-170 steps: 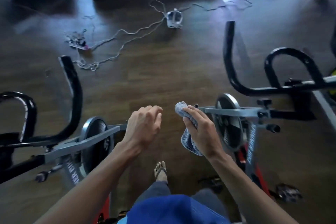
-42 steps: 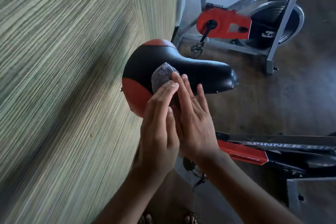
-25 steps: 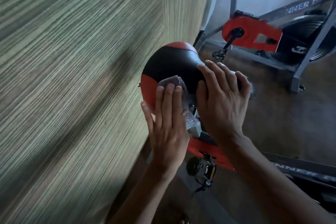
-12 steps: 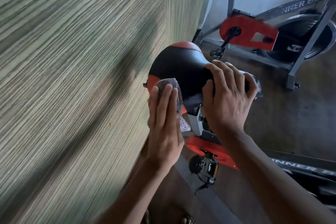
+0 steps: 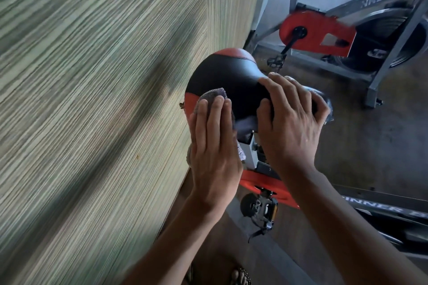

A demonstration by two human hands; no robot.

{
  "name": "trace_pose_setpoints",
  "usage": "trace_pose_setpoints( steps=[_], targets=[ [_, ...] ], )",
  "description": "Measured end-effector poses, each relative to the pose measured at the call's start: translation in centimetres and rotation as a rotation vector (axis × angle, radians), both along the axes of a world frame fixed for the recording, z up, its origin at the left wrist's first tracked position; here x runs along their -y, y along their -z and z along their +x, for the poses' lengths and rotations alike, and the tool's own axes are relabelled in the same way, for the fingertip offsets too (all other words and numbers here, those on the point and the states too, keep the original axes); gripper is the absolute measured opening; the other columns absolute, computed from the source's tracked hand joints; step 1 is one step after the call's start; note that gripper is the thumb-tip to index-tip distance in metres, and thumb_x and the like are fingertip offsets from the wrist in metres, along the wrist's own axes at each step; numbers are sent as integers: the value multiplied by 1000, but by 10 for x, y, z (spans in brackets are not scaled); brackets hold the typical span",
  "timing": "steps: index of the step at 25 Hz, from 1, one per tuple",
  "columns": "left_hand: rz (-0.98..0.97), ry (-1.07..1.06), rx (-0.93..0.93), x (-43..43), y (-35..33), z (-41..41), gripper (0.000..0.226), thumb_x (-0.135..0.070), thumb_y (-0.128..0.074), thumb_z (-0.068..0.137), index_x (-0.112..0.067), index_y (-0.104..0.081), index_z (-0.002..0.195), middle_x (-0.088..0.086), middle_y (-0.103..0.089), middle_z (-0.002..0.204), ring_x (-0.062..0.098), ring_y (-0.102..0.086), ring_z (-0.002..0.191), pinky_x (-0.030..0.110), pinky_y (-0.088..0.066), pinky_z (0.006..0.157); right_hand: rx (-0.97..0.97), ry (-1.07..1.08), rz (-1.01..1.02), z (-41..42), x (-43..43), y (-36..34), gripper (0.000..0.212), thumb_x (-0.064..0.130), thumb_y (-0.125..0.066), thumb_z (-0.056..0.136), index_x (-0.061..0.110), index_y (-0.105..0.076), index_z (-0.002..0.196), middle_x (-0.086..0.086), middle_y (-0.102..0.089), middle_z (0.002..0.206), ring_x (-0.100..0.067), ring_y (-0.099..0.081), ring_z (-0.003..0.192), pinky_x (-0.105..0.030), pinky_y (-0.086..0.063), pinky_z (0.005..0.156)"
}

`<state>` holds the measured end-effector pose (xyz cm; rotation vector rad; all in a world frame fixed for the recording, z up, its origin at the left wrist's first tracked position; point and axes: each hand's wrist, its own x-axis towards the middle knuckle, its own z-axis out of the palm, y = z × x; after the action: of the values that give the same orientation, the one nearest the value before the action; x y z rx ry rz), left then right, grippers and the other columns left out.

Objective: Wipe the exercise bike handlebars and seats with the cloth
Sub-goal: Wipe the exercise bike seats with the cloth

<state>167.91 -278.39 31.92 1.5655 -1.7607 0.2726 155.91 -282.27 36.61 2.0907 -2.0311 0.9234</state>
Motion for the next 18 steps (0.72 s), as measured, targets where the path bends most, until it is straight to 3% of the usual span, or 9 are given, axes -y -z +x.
trace_pose_setpoints(
  steps=[4,7,9,11,12,14,16,18],
  targets=[
    [170,3,47,11,-23,-4,61,1,-52,92,4,-36,150,19,-35,158,35,-26,150,46,-19,124,164,-140,146,-21,-2,-20,38,19,-50,96,25,-64,131,8,-56,145,-7,-40,141,-19,-12,110],
    [266,22,90,25,-40,-11,58,-5,-45,94,4,-35,151,19,-34,159,35,-29,149,47,-26,122,246,-190,250,-24,-6,-29,41,17,-48,93,22,-65,130,6,-54,147,-5,-34,142,-13,-7,110],
    [374,64,34,46,-54,-15,57,-15,-32,96,5,-38,148,21,-38,156,36,-31,147,50,-30,120,341,-160,319,-22,-3,-38,42,20,-46,92,23,-66,128,8,-57,144,-5,-36,140,-15,-12,109],
    [483,131,-82,61,-66,-17,60,-24,-23,98,5,-38,149,21,-37,156,36,-28,149,51,-26,121,464,-104,378,-16,1,-49,43,23,-43,91,24,-68,125,8,-59,140,-8,-42,138,-25,-19,113],
    [551,180,-177,66,-72,-17,60,-26,-21,100,3,-35,151,19,-34,159,32,-23,151,49,-20,124,526,-73,395,-12,2,-55,43,23,-42,91,24,-68,125,7,-60,139,-8,-44,135,-33,-23,117],
    [704,287,-539,71,-90,-10,50,-21,-25,106,-6,-34,153,11,-32,161,18,-19,152,38,-14,126,651,-25,418,4,0,-70,41,23,-42,94,20,-66,127,4,-60,139,-3,-44,131,-46,-29,118],
    [754,326,-940,73,-105,7,43,-18,-34,106,-12,-44,148,4,-45,153,8,-37,143,28,-26,121,779,-13,461,31,-2,-82,40,25,-42,101,17,-59,136,2,-55,146,-5,-43,135,-45,-31,119],
    [747,279,-1280,79,-110,28,37,-20,-38,103,-17,-56,136,3,-58,139,11,-52,132,33,-39,115,802,11,520,63,5,-87,47,33,-36,104,21,-47,148,4,-40,158,-6,-30,147,-39,-18,125]
  ],
)
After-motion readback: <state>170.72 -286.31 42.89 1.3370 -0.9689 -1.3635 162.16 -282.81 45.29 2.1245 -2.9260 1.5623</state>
